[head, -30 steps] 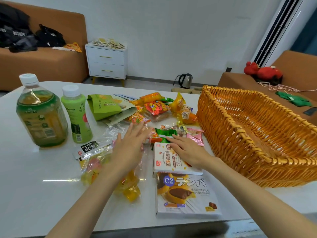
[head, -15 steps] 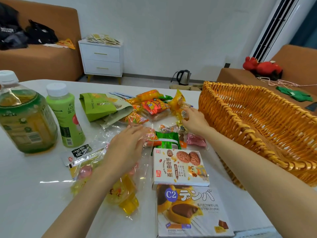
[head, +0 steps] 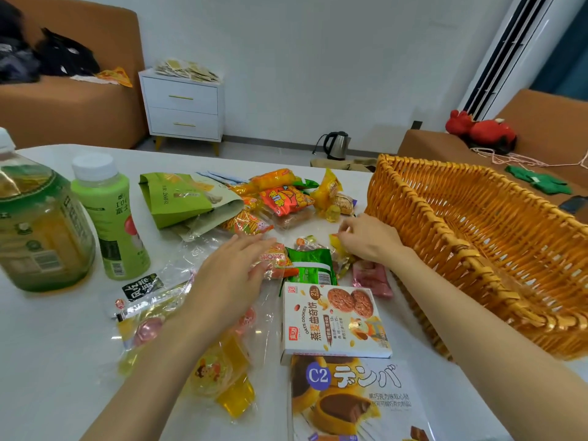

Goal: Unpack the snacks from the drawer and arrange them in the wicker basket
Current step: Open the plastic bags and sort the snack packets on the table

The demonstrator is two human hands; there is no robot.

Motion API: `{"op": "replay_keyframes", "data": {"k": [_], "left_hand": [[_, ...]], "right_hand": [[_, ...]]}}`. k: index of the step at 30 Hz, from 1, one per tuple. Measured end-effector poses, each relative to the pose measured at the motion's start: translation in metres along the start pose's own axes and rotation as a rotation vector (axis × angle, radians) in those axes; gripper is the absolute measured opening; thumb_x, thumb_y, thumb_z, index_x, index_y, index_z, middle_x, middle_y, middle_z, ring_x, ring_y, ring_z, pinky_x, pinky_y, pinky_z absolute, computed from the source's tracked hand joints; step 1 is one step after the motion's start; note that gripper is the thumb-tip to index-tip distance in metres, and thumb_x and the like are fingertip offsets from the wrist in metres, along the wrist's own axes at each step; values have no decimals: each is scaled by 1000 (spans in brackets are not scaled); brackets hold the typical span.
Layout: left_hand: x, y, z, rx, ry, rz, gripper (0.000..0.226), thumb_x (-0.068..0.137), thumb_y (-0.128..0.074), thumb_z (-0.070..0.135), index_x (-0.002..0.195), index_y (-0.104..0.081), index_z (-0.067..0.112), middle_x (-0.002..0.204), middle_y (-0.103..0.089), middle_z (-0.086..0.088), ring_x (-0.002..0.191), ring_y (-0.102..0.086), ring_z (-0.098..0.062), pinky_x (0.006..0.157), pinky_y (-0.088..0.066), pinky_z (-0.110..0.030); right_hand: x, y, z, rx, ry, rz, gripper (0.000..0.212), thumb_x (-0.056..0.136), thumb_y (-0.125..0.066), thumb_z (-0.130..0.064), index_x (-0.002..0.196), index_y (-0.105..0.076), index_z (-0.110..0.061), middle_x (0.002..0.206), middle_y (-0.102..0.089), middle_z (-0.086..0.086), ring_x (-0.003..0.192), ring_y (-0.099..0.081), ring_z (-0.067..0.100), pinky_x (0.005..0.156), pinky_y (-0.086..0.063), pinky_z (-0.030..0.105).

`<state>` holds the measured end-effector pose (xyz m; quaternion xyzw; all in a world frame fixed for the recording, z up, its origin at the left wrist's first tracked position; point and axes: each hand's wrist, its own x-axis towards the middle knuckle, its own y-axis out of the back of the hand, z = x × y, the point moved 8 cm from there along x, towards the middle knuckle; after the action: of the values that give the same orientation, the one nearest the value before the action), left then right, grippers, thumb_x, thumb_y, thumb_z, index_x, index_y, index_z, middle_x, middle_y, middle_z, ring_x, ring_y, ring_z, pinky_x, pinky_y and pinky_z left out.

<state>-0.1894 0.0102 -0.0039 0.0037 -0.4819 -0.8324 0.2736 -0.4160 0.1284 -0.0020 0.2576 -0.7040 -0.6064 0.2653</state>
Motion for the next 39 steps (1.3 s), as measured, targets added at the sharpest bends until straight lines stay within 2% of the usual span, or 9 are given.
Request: {"op": "replay_keyframes", "data": {"k": [2, 5, 10, 15, 20, 28, 32, 36, 39], "left_hand": [[0, 4, 4, -39, -14, 11, 41, 100, -46, 28, 140, -45, 36, 149, -36, 18, 144, -23, -13, 116, -24, -37], [1, 15, 7, -98, -44, 38, 40, 100, -46, 27, 139, -48, 35, 147, -40, 18, 142, -27, -11, 116, -26, -37], [2, 37, 0, -156, -50, 125, 39, 98, -48, 23, 136, -51, 32, 140, -43, 19, 131, -34, 1, 106, -23, -17], [6, 36, -7, -174, -45, 125, 40, 98, -50, 19, 136, -51, 31, 137, -45, 17, 119, -31, 9, 92, -14, 4], [6, 33, -10, -172, -3, 109, 40, 98, -49, 22, 136, -50, 33, 144, -41, 16, 133, -32, 0, 102, -19, -12], [1, 26, -25, -25, 91, -30, 43, 98, -49, 34, 139, -42, 44, 151, -33, 16, 143, -21, -11, 117, -21, -42], [-8, 13, -39, 73, 182, -164, 45, 99, -44, 34, 141, -36, 48, 148, -39, 16, 138, -35, -13, 114, -26, -50], [-11, 9, -37, 131, 213, -239, 42, 97, -44, 24, 135, -47, 44, 130, -59, 13, 120, -53, -13, 112, -30, -43], [-11, 11, -40, 202, 201, -258, 47, 93, -45, 20, 134, -50, 43, 124, -61, 13, 115, -55, -12, 105, -36, -36]], "right_hand": [[9, 12, 0, 120, -60, 148, 24, 91, -43, -30, 86, -62, -17, 94, -57, 5, 90, -57, 29, 65, -43, 33], [39, 7, -2, 252, -83, 140, 32, 86, -51, -17, 115, -62, -9, 118, -57, 12, 107, -56, 33, 81, -49, 38], [85, -32, 1, 349, -152, 25, 25, 84, -61, -14, 105, -58, -2, 99, -60, 14, 96, -59, 33, 70, -43, 32], [104, -47, 7, 236, -92, 83, 34, 81, -68, -17, 113, -60, -8, 114, -60, 13, 106, -56, 32, 87, -51, 42], [96, -47, 0, 235, -43, 12, 25, 83, -57, -10, 108, -61, -6, 110, -63, 14, 101, -57, 32, 87, -51, 45], [60, 10, -62, 715, -3, 196, 24, 99, -35, -3, 122, -37, -9, 80, -52, 5, 72, -50, 17, 52, -35, 22], [68, 1, -97, 329, 130, 127, 31, 102, -29, -20, 129, -42, -11, 89, -60, 15, 85, -59, 34, 64, -40, 38], [85, -26, -94, -178, 141, -98, 54, 102, -28, -43, 153, -15, -31, 121, -61, 16, 110, -57, 35, 87, -43, 45], [90, -27, -77, -230, 60, -134, 49, 100, -30, -45, 138, -45, -17, 128, -58, 14, 112, -56, 33, 87, -45, 41]]}}
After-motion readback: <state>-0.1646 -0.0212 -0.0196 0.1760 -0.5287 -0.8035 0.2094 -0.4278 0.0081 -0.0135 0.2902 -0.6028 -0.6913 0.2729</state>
